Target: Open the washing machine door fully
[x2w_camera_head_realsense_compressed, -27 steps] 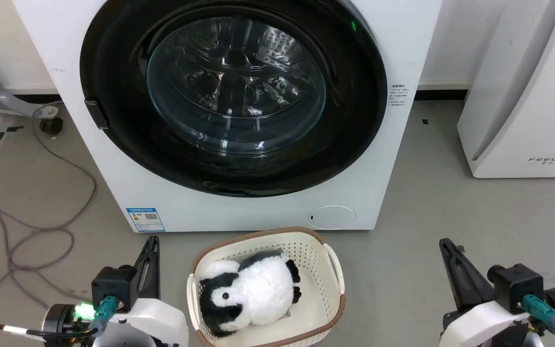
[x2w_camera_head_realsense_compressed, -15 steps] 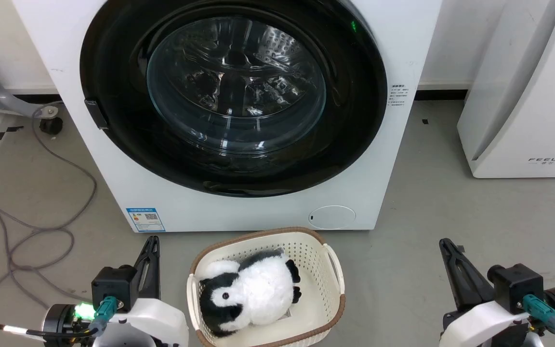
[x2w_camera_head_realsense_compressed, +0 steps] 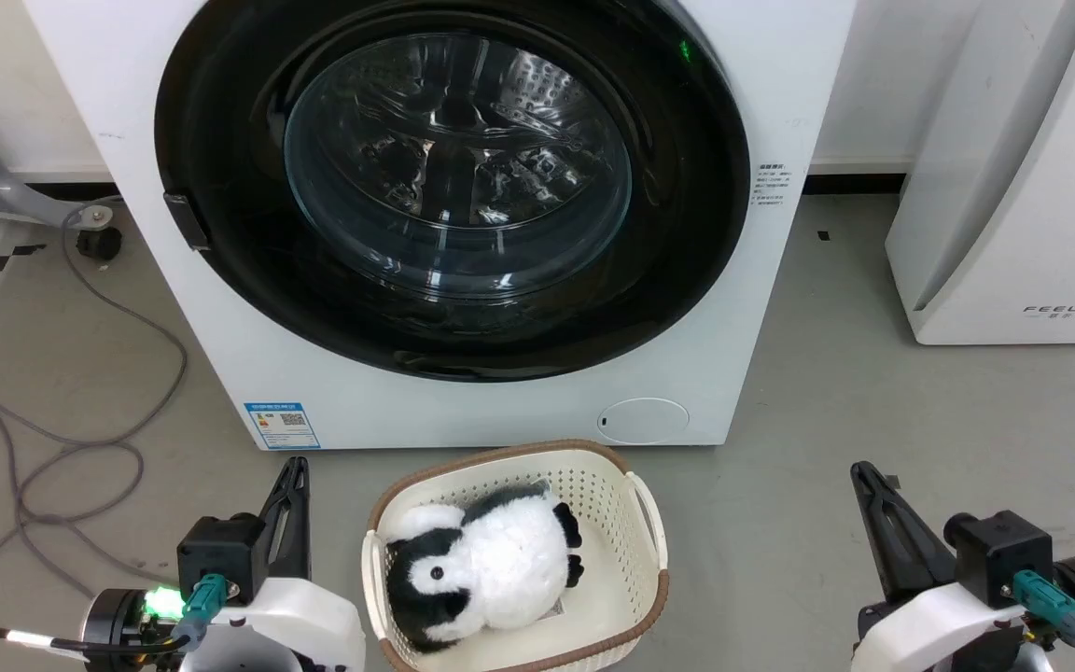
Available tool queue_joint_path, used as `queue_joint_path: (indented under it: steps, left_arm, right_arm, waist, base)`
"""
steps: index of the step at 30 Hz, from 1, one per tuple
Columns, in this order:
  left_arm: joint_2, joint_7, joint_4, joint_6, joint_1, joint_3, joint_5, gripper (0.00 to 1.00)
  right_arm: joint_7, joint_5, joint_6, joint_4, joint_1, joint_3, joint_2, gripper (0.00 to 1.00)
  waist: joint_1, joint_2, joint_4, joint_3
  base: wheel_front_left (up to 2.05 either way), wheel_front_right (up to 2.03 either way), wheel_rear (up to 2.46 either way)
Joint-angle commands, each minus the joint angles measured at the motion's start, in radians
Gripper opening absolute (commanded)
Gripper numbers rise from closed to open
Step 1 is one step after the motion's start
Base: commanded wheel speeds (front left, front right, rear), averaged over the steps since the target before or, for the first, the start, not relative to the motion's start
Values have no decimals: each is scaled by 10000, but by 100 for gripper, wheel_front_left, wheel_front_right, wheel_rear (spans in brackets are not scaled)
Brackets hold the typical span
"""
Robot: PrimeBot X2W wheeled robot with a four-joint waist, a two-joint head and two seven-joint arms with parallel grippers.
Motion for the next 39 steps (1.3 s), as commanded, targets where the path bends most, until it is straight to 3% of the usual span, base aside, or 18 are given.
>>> queue_joint_path:
  steps: [1, 3, 4, 39]
  left_arm:
    - [-1, 3, -49, 28, -10, 18, 28, 0]
    - [-1, 3, -49, 28, -10, 18, 28, 0]
    - [0, 0, 2, 0, 0, -2, -2, 100]
    - [0, -662, -154, 531, -11, -351, -170, 100]
  right_arm:
    - [9, -76, 6, 22, -139, -1, 7, 0]
    - [9, -76, 6, 22, -139, -1, 7, 0]
    - [0, 6, -2, 0, 3, 0, 0, 100]
    - [-661, 1461, 0, -549, 93, -284, 2, 100]
  waist:
    - [0, -1, 0, 0]
    - [0, -1, 0, 0]
    - [0, -1, 0, 0]
    - [0, -1, 22, 57]
  base:
    - [0, 0, 0]
    - [0, 0, 0]
    - [0, 0, 0]
    - [0, 0, 0]
